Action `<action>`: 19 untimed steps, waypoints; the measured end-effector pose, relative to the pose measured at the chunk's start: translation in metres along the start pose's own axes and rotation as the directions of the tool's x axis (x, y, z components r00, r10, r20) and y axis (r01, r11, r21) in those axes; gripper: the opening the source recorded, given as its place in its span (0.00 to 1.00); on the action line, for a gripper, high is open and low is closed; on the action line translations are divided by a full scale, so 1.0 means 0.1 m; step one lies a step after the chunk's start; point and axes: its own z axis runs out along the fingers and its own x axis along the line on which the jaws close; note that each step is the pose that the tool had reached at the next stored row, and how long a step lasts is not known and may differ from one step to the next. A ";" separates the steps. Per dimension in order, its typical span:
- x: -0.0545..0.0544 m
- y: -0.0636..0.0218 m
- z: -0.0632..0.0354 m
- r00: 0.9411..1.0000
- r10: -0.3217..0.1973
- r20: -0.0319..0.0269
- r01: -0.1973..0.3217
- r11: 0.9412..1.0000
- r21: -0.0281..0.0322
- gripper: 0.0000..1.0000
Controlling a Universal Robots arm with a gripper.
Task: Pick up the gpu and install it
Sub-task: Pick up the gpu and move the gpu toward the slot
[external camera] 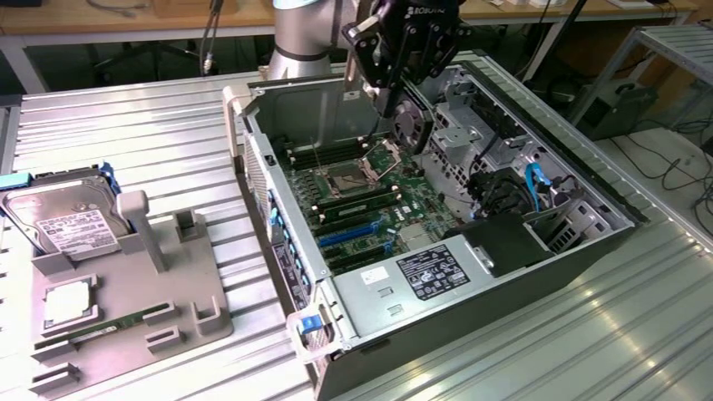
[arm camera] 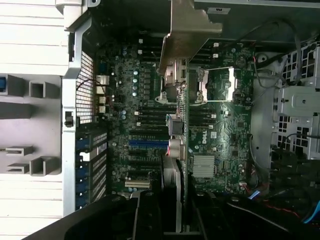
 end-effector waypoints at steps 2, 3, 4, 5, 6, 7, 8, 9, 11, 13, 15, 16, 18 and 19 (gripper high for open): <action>-0.04 -0.002 0.005 1.000 0.000 0.000 0.000 1.000 0.000 0.28; -0.06 -0.002 0.007 1.000 0.000 0.000 0.000 1.000 0.001 0.28; -0.08 -0.003 0.009 1.000 0.000 0.000 0.000 1.000 0.001 0.28; -0.11 -0.004 0.012 1.000 0.000 0.000 0.000 1.000 0.001 0.28; -0.13 -0.005 0.015 1.000 0.001 0.000 -0.001 1.000 0.001 0.28; -0.15 -0.006 0.019 1.000 0.002 0.000 -0.002 1.000 0.001 0.28; -0.17 -0.007 0.022 1.000 0.003 0.000 -0.003 1.000 0.001 0.28; -0.18 -0.007 0.026 1.000 0.005 0.000 -0.005 1.000 0.001 0.28; -0.23 -0.008 0.031 1.000 0.008 0.000 -0.008 1.000 0.001 0.28; -0.28 -0.010 0.036 1.000 0.010 0.000 -0.010 1.000 0.002 0.28; -0.33 -0.012 0.042 1.000 0.011 0.000 -0.011 1.000 0.001 0.28; -0.36 -0.013 0.044 1.000 0.012 0.000 -0.012 1.000 0.002 0.28; -0.42 -0.015 0.049 1.000 0.013 0.000 -0.013 1.000 0.002 0.28; -0.43 -0.016 0.049 1.000 0.013 0.000 -0.013 1.000 0.002 0.28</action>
